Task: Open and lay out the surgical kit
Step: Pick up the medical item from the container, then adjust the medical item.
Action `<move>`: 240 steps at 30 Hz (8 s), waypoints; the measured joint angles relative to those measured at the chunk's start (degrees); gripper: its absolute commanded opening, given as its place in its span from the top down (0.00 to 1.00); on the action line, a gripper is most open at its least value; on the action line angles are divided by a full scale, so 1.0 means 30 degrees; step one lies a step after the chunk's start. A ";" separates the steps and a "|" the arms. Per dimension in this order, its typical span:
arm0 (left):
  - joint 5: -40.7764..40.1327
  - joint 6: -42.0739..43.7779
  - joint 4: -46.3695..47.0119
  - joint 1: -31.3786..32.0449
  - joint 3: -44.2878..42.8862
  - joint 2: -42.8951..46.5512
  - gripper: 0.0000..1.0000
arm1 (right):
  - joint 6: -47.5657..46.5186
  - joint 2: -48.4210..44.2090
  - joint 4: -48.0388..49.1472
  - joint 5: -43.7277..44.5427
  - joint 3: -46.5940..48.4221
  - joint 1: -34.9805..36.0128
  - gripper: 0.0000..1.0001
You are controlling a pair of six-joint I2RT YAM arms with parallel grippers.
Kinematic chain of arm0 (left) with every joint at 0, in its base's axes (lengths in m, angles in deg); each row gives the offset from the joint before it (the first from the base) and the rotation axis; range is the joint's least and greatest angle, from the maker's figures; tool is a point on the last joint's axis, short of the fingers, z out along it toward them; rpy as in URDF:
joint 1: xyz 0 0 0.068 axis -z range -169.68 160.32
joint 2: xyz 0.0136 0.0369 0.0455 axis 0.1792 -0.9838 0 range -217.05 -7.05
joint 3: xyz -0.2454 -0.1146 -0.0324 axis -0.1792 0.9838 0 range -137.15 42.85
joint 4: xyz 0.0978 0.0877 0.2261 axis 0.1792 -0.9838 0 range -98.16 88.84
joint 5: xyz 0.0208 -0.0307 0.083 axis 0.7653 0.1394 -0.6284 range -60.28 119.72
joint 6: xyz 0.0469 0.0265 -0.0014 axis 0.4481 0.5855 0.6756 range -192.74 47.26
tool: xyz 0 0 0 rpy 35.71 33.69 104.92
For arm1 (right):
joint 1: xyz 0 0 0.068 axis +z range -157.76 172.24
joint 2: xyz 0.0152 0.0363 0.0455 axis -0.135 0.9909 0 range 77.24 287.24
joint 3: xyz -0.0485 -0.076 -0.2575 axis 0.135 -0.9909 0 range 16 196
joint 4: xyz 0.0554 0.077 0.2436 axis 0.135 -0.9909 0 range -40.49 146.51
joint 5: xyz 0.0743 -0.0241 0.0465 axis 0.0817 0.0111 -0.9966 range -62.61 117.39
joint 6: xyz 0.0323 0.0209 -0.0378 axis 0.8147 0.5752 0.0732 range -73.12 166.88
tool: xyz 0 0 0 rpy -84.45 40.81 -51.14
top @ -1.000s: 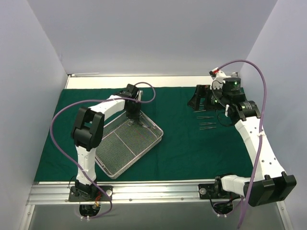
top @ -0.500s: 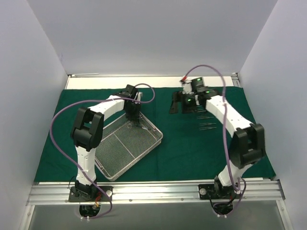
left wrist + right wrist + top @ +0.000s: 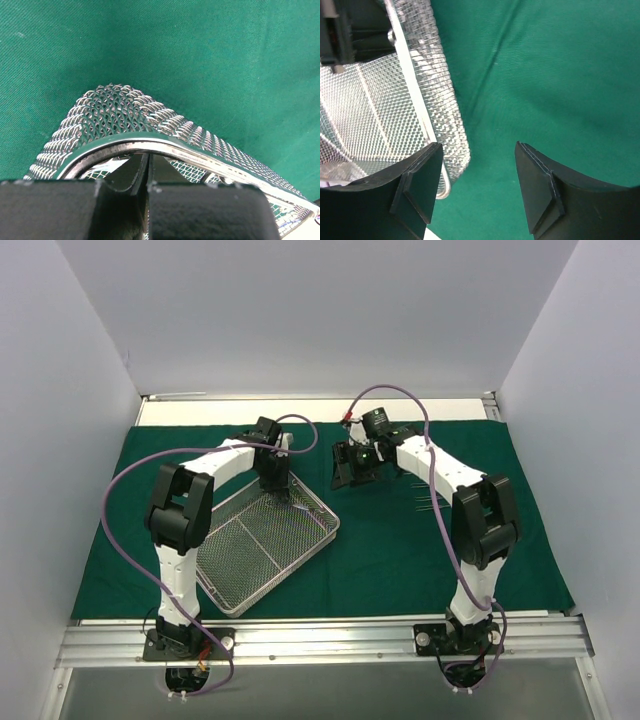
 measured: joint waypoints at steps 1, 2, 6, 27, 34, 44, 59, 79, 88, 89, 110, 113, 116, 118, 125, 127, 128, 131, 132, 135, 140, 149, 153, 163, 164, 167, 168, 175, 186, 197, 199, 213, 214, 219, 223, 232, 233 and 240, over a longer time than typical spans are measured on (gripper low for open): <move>0.0000 -0.0007 0.0000 -0.0007 0.0000 0.0000 0.98 | -0.0015 -0.0007 0.0029 -0.0138 0.0000 0.0080 0.42; 0.0007 -0.0007 0.0000 -0.0007 0.0000 0.0000 0.98 | -0.0022 0.0000 0.0073 -0.0291 -0.0007 0.0197 0.43; 0.0015 0.0000 -0.0007 -0.0007 0.0000 0.0000 0.98 | -0.0073 0.0000 0.0219 -0.0962 -0.0044 0.0984 0.44; 0.0481 0.0022 -0.0233 -0.0015 -0.0022 -0.0044 0.98 | -0.0495 0.1523 0.0532 -0.2120 -0.0998 0.2091 0.54; 0.0488 0.0022 -0.0262 -0.0015 -0.0022 -0.0044 0.98 | -0.0452 0.1668 0.0561 -0.2324 -0.0998 0.2215 0.68; 0.0648 -0.0058 -0.0721 -0.0124 -0.0015 -0.0036 0.98 | -0.0168 0.1676 0.0597 -0.2120 -0.0998 0.2295 0.93; 0.0976 -0.0015 -0.2470 -0.0211 0.1916 0.1326 0.98 | 0.0321 0.1676 0.0648 -0.1829 -0.0998 0.2331 0.99; -0.0474 0.1020 -0.2295 -0.0379 0.2936 0.5974 0.60 | 0.0408 0.1676 0.0692 -0.1785 -0.0998 0.2339 0.98; -0.2718 0.1180 -0.2273 0.1406 0.2900 0.5144 0.54 | 0.0510 0.1676 0.0714 -0.1785 -0.0998 0.2331 0.99; -0.2965 0.1224 -0.2266 0.1719 0.2892 0.5049 0.52 | 0.0510 0.1676 0.0714 -0.1785 -0.0998 0.2331 0.99; -0.5304 0.2018 -0.1683 0.3228 0.2892 0.3322 0.50 | 0.0517 0.1676 0.0794 -0.1807 -0.1020 0.2331 0.99; -0.5311 0.2069 -0.1661 0.3322 0.2892 0.3249 0.50 | 0.0517 0.1676 0.0794 -0.1807 -0.1020 0.2331 0.99; -0.5340 0.2084 -0.1552 0.3351 0.2892 0.3162 0.50 | 0.0517 0.1676 0.0794 -0.1807 -0.1020 0.2331 0.99; -0.5421 0.2091 -0.1435 0.3402 0.2892 0.3031 0.53 | 0.0517 0.1676 0.0794 -0.1807 -0.1020 0.2331 0.99; -0.6105 0.2047 -0.1144 0.3665 0.2892 0.2477 0.58 | 0.0597 0.1676 0.0787 -0.1821 -0.1020 0.2331 0.99; -0.6258 0.1989 -0.1107 0.3716 0.2841 0.2361 0.58 | 0.0619 0.1676 0.0787 -0.1821 -0.1020 0.2331 0.99; -0.6317 0.1967 -0.1093 0.3730 0.2812 0.2317 0.60 | 0.0634 0.1676 0.0787 -0.1821 -0.1020 0.2331 0.99; -0.6353 0.1865 -0.1093 0.3767 0.2645 0.2149 0.66 | 0.0670 0.1676 0.0780 -0.1829 -0.1020 0.2331 0.99; -0.6470 0.1814 -0.1100 0.3781 0.2616 0.2135 0.68 | 0.0663 0.1676 0.0780 -0.1829 -0.1020 0.2331 0.99; -0.6390 0.1727 -0.1056 0.3781 0.2616 0.2106 0.80 | 0.0663 0.1676 0.0780 -0.1836 -0.1020 0.2331 0.99; -0.6295 0.1785 -0.0962 0.3665 0.2601 0.2120 0.94 | 0.0656 0.1676 0.0780 -0.1836 -0.1020 0.2331 0.99; -0.5858 0.1843 -0.1282 0.3300 0.2601 0.2419 0.98 | 0.0576 0.1676 0.0801 -0.1836 -0.1020 0.2331 0.99; -0.5894 0.1880 -0.2149 0.3082 0.2608 0.3031 0.98 | 0.0517 0.1676 0.0823 -0.1821 -0.1020 0.2331 0.98; -0.5872 0.1858 -0.3395 0.2739 0.2608 0.5472 0.98 | 0.0503 0.1676 0.0984 -0.1814 -0.1020 0.2331 0.86; -0.5858 0.1858 -0.3563 0.2710 0.2608 0.5595 0.98 | 0.0495 0.1676 0.0991 -0.1821 -0.1020 0.2331 0.84; -0.5617 0.1843 -0.4175 0.2499 0.2601 0.6142 0.98 | 0.0423 0.1676 0.0976 -0.1821 -0.1005 0.2331 0.68; -0.5450 0.1829 -0.4393 0.2375 0.2579 0.6390 0.98 | 0.0372 0.1676 0.0954 -0.1814 -0.0991 0.2339 0.60; -0.2747 0.1450 -0.5297 0.0481 0.0954 0.8400 0.98 | 0.0015 0.1676 -0.0102 -0.0852 0.0313 0.2346 0.39; 0.1231 0.0036 -0.5093 -0.0102 -0.0998 0.9041 0.98 | -0.0517 -0.1843 -0.0539 0.1304 0.2346 0.2324 0.00; 0.5020 -0.1078 -0.3366 -0.0117 -0.1530 0.9158 0.98 | 0.1268 -0.5187 0.3687 -0.2980 0.0685 0.0940 0.23; 0.5865 -0.1406 -0.2725 -0.0117 -0.1523 0.9224 0.98 | 0.2157 -0.5187 0.4874 -0.4320 -0.0073 0.0124 0.24; 1.0892 -0.4940 0.2856 -0.0138 0.0095 0.9996 0.98 | 0.7985 -0.6113 1.2582 -1.0717 -0.2783 -0.1785 0.32; 1.1074 -0.5136 0.3126 -0.0138 0.0095 0.9996 0.98 | 0.8153 -0.6149 1.2888 -1.0921 -0.2783 -0.1778 0.33; 1.1730 -0.5996 0.4452 -0.0138 0.0124 0.9996 0.98 | 0.8757 -0.6149 1.3602 -1.1438 -0.2783 -0.1778 0.42; 1.2065 -0.6528 0.5166 -0.0138 0.0211 0.9996 0.98 | 0.9107 -0.6149 1.3908 -1.1708 -0.2783 -0.1778 0.45; 1.2495 -0.7453 0.6244 -0.0138 0.0809 0.9989 0.98 | 1.0047 -0.6120 1.5089 -1.1970 -0.2783 -0.1712 0.51; 1.2517 -0.7512 0.6331 -0.0138 0.0809 0.9989 0.98 | 1.0185 -0.6105 1.5300 -1.2029 -0.2783 -0.1676 0.51; 1.2626 -0.7868 0.6870 -0.0138 0.0809 0.9989 0.98 | 1.1183 -0.5952 1.6604 -1.2291 -0.2827 -0.1661 0.53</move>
